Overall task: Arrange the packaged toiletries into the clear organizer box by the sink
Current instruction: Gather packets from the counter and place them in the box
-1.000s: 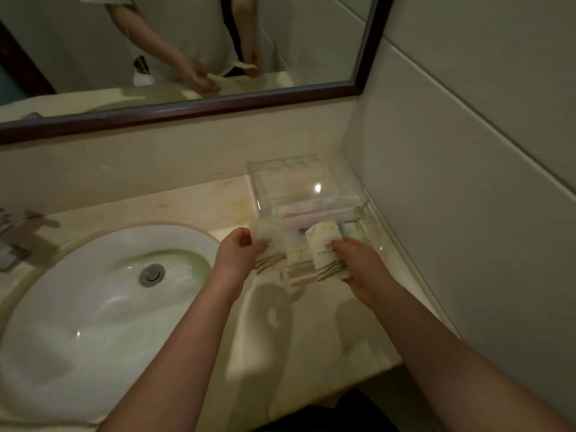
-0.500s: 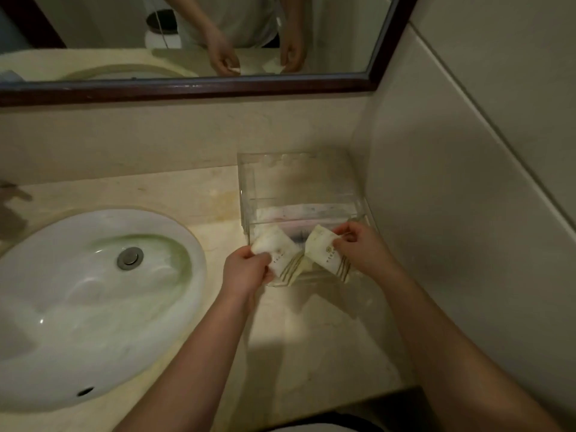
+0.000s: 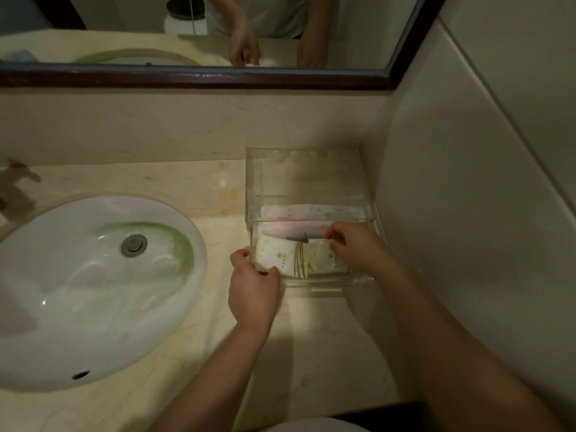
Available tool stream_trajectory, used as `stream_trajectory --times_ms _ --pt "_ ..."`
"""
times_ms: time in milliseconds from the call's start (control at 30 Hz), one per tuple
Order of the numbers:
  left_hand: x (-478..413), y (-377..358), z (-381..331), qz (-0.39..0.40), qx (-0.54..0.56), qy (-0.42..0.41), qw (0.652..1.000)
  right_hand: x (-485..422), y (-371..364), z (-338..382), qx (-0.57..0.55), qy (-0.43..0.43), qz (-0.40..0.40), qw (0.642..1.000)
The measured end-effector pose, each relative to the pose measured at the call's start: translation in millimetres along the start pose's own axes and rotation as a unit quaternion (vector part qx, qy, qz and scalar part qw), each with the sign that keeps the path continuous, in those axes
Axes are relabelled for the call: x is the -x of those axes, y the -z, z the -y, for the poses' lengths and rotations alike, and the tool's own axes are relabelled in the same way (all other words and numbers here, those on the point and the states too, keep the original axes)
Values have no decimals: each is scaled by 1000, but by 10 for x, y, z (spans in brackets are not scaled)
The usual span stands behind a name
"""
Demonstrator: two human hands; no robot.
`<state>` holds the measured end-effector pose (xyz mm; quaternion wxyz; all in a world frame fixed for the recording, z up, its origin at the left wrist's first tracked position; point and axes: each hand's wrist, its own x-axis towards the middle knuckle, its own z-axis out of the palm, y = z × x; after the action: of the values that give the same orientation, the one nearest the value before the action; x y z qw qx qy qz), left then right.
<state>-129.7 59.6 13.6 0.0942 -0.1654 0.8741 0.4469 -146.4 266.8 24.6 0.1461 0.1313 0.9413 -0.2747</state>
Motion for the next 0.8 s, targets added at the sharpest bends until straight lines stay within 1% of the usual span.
stream_trajectory --times_ms 100,167,233,300,333,367,400,467,567,667,800 --pt "79 23 75 -6 -82 -61 995 1 19 -17 27 15 -10 999" --pt "110 16 130 -28 -119 -137 983 0 15 -22 49 31 -25 998" --pt "118 4 143 -32 -163 -252 953 2 -17 -23 69 55 -49 995" --pt "97 -31 152 20 -215 -359 908 25 -61 -24 89 73 -102 988" --pt "80 -55 166 56 -241 -393 886 45 -93 -29 96 83 -133 983" --pt "62 -83 189 88 -269 -410 867 71 -133 -38 101 94 -157 978" --pt "48 -106 218 113 -295 -413 854 109 -180 -49 100 104 -169 975" --pt "26 -133 294 143 -340 -394 842 193 -279 -79 84 115 -162 977" --pt "8 -156 402 151 -376 -386 829 305 -396 -127 55 94 -141 984" --pt "29 -172 403 150 -385 -379 828 366 -463 -134 46 71 -149 985" --pt "68 -211 375 160 -396 -351 833 380 -522 -141 39 73 -166 983"
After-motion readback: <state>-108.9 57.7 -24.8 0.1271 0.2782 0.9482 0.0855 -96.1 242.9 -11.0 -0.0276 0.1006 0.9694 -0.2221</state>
